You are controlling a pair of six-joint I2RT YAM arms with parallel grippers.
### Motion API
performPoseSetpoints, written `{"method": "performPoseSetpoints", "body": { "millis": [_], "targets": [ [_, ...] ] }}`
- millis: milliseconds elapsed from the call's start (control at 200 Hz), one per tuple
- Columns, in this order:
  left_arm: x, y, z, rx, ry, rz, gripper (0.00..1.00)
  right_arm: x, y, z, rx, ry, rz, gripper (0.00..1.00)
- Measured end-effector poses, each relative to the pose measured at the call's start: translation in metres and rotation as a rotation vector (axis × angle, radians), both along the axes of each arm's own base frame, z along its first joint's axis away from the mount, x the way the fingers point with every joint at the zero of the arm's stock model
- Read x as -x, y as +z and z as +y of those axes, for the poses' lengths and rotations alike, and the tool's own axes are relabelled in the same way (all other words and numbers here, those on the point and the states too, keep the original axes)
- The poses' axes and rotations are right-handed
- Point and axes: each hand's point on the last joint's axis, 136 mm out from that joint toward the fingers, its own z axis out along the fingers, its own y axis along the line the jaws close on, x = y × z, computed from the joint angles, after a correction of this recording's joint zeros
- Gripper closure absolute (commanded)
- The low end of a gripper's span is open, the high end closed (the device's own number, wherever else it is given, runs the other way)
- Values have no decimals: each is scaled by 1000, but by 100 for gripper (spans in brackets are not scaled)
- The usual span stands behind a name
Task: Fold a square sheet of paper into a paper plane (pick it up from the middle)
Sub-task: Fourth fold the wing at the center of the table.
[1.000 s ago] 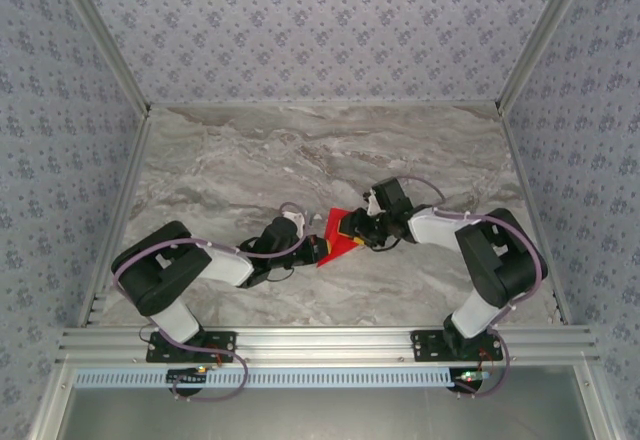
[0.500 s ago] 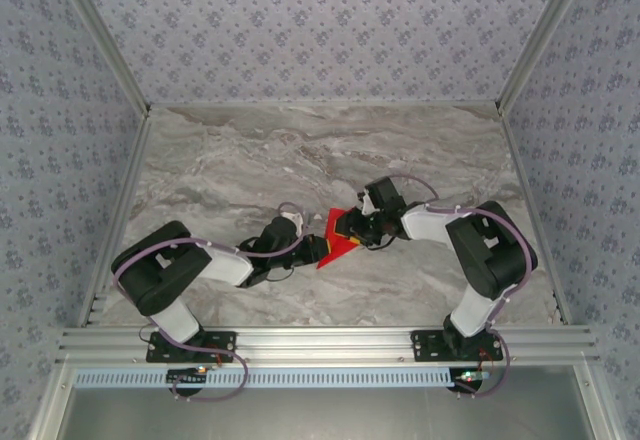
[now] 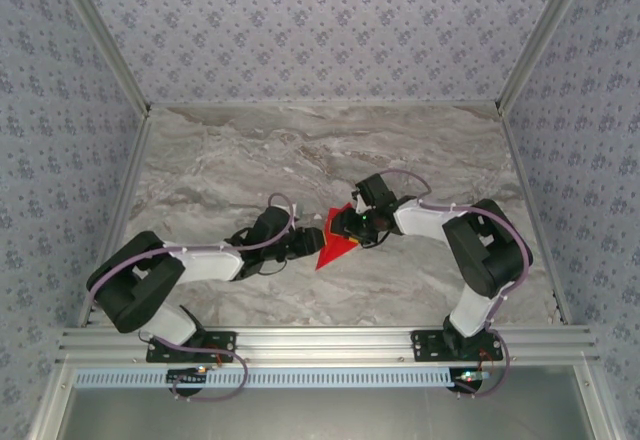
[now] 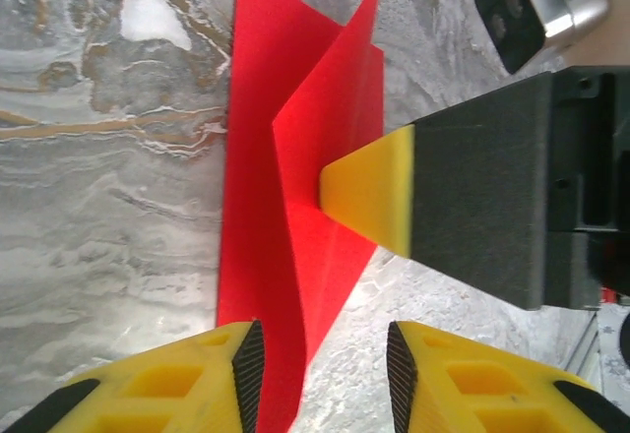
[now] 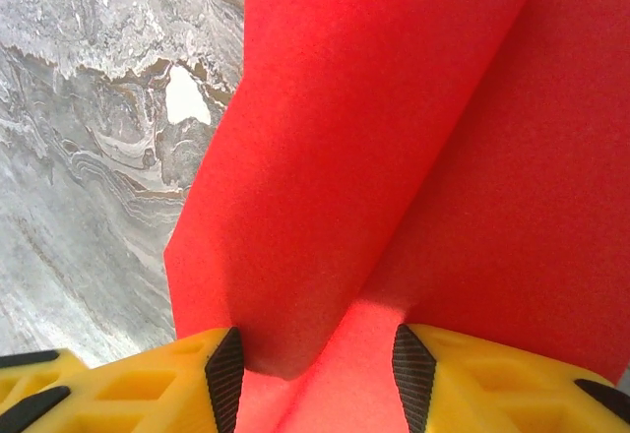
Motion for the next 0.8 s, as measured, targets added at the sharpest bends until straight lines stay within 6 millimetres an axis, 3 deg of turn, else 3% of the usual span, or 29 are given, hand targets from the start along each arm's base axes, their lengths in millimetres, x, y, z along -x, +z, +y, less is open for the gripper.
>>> {"method": "performPoseSetpoints", "body": {
  "millis": [120,410,799],
  "targets": [
    [1,4,-4,16,-20,3,62,-1,-1,0,7,-4,8,48],
    [7,-3,-17,30,-92,32,81,-2,-2,0,12,-37,42,48],
    [4,-12,-23,14,-102,57,86,-4,-5,0,25,-82,83,51]
  ]
}}
